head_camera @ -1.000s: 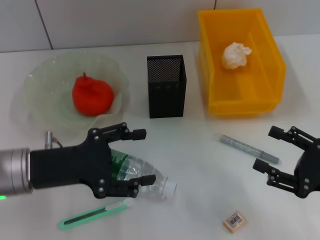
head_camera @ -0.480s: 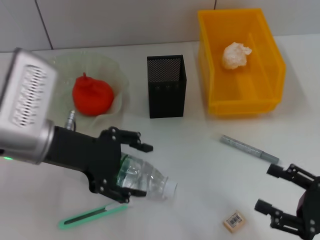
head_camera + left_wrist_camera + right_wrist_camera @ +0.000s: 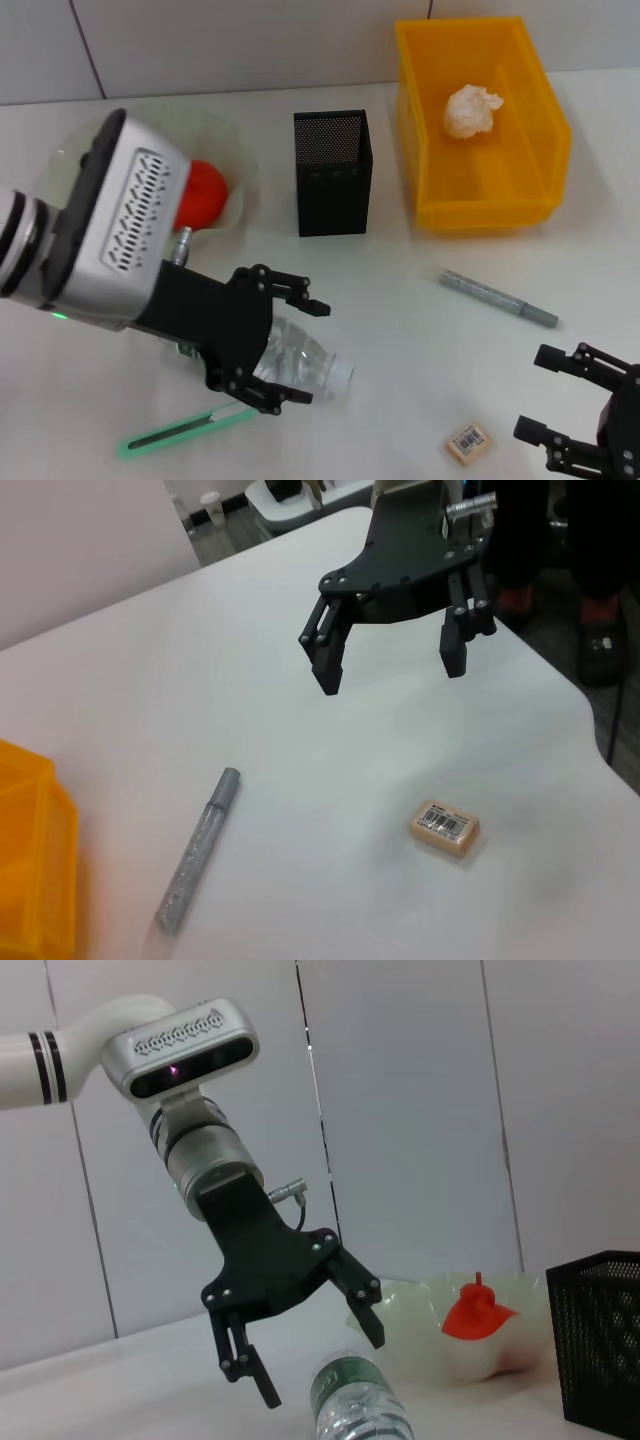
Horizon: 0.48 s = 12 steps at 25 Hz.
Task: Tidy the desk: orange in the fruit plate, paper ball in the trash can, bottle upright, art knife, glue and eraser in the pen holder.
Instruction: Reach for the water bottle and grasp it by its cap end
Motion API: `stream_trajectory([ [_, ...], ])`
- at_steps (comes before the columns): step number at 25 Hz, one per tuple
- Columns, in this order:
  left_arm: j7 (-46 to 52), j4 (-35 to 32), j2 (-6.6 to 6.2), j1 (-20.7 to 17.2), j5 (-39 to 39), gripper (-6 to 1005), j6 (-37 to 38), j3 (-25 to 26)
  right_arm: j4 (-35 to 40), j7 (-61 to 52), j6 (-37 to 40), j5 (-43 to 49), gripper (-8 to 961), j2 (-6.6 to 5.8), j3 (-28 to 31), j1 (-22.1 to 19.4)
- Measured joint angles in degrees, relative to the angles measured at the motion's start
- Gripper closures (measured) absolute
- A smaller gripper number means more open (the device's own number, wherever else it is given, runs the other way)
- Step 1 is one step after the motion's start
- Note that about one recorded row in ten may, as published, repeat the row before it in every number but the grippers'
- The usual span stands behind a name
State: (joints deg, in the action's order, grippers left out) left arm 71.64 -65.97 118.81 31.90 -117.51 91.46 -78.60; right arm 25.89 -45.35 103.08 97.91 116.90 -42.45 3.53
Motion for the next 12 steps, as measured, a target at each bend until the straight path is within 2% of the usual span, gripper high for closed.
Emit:
stream_trajectory([
  [2, 0.9, -0.5, 0.06, 0.4, 0.0, 158, -2.4, -2.7, -0.2, -0.5, -0.5, 0.2, 158, -0.35, 0.0, 0.3],
  [5, 0.9, -0.5, 0.06, 0.4, 0.0, 158, -2.4, -2.7, -0.2, -1.3, -0.8, 0.3, 158, -0.70, 0.0, 0.2],
  [7, 1.7, -3.1, 0.04, 0.5, -1.7, 159, -3.6, -5.2, -0.2, -2.3, -1.0, 0.5, 158, -1.13, 0.0, 0.2],
  [12, 1.9, -4.3, 0.09, 1.3, -4.4, 159, -3.8, -7.1, -0.2, -2.4, -1.6, 0.8, 158, -0.94, 0.0, 0.2],
])
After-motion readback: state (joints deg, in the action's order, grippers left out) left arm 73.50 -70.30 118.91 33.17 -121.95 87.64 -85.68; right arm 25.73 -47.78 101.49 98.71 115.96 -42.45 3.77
